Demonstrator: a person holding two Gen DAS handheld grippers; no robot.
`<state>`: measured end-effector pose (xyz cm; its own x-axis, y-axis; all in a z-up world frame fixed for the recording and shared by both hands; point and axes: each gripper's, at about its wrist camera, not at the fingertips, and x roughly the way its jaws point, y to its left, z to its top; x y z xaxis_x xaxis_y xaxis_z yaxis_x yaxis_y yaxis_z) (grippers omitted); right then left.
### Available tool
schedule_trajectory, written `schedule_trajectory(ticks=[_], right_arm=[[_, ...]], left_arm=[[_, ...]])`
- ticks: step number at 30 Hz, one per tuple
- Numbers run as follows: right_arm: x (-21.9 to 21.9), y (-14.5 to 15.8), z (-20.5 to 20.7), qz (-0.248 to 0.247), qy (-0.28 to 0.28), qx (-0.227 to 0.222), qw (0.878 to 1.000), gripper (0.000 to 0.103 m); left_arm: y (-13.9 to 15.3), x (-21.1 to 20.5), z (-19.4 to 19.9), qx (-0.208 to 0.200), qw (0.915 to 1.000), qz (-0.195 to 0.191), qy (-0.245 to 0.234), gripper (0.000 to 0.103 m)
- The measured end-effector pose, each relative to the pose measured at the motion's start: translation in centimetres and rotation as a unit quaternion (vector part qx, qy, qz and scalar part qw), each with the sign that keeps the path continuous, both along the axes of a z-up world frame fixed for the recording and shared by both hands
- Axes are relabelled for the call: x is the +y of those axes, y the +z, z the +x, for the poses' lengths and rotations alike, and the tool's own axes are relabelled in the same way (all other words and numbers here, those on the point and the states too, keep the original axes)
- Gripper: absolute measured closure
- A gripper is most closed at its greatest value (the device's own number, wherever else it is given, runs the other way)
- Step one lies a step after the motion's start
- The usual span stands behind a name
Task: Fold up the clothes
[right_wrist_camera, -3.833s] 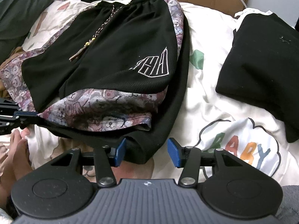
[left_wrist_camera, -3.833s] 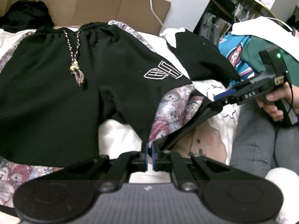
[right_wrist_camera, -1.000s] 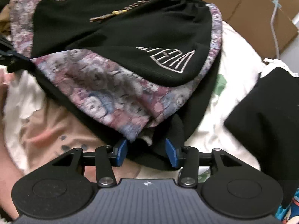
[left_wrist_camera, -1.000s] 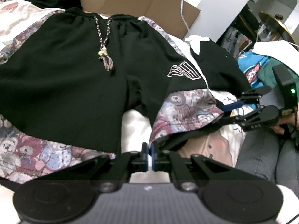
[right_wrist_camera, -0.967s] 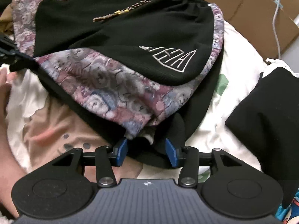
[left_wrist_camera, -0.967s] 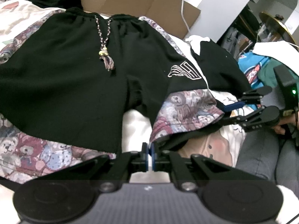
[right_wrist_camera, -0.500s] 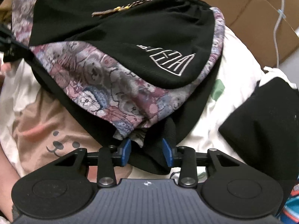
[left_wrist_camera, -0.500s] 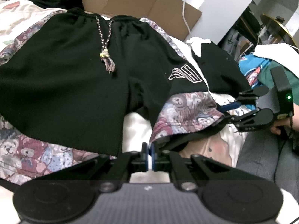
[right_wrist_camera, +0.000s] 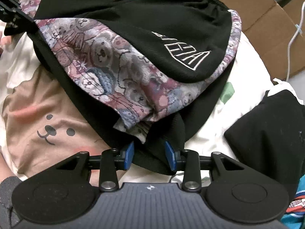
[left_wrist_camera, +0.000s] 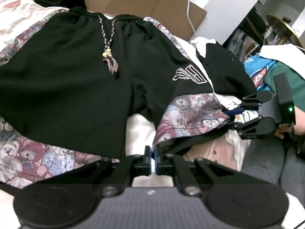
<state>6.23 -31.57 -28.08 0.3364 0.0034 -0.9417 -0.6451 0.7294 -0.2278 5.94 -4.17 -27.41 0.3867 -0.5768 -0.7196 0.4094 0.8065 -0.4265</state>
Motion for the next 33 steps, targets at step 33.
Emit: schedule_trajectory(ticks=[33], right_arm=[[-4.0, 5.5, 0.6, 0.004, -0.050, -0.069, 0.996, 0.099]], left_arm=[[2.2, -1.3, 0.1, -0.021, 0.9991, -0.027, -0.024, 0.100]])
